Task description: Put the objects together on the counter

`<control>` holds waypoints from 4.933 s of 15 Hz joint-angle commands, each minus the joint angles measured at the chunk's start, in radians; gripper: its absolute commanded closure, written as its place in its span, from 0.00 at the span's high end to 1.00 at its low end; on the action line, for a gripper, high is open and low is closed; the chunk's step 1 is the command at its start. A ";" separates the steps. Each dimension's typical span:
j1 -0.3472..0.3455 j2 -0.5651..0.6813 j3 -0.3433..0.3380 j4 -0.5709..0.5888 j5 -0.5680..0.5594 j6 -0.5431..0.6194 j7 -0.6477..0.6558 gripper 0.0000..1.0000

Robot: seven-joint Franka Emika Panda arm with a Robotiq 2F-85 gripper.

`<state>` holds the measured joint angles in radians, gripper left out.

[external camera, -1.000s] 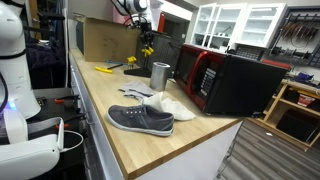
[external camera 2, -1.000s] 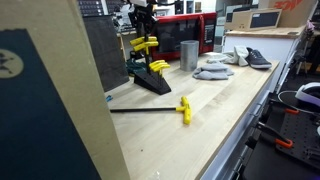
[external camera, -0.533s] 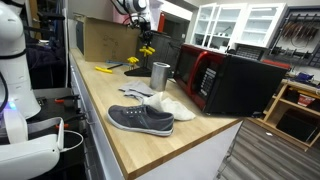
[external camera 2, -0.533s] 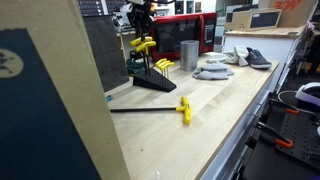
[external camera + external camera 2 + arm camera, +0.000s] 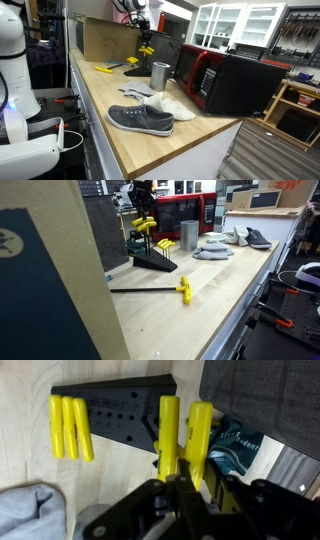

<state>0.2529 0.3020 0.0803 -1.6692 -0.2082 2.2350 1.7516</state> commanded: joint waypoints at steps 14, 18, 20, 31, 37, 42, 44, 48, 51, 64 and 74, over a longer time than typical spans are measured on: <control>-0.013 -0.085 0.000 0.002 -0.027 -0.075 0.007 0.77; -0.022 -0.065 0.002 0.006 0.003 -0.076 0.006 1.00; -0.025 -0.052 0.003 0.011 0.027 -0.083 0.003 1.00; -0.023 0.023 -0.003 0.057 0.078 -0.080 -0.007 1.00; -0.017 0.075 -0.006 0.120 0.076 -0.080 -0.013 1.00; -0.009 0.120 -0.006 0.162 0.080 -0.073 -0.020 0.51; -0.006 0.129 -0.007 0.176 0.081 -0.074 -0.022 0.36; -0.003 0.118 -0.002 0.175 0.088 -0.068 -0.024 0.07; -0.003 0.101 0.002 0.153 0.102 -0.060 -0.025 0.06; -0.003 -0.006 0.008 0.103 0.139 -0.185 -0.049 0.06; 0.020 -0.117 0.022 0.083 0.033 -0.312 -0.112 0.06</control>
<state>0.2632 0.2636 0.0975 -1.5612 -0.1246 1.9590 1.6719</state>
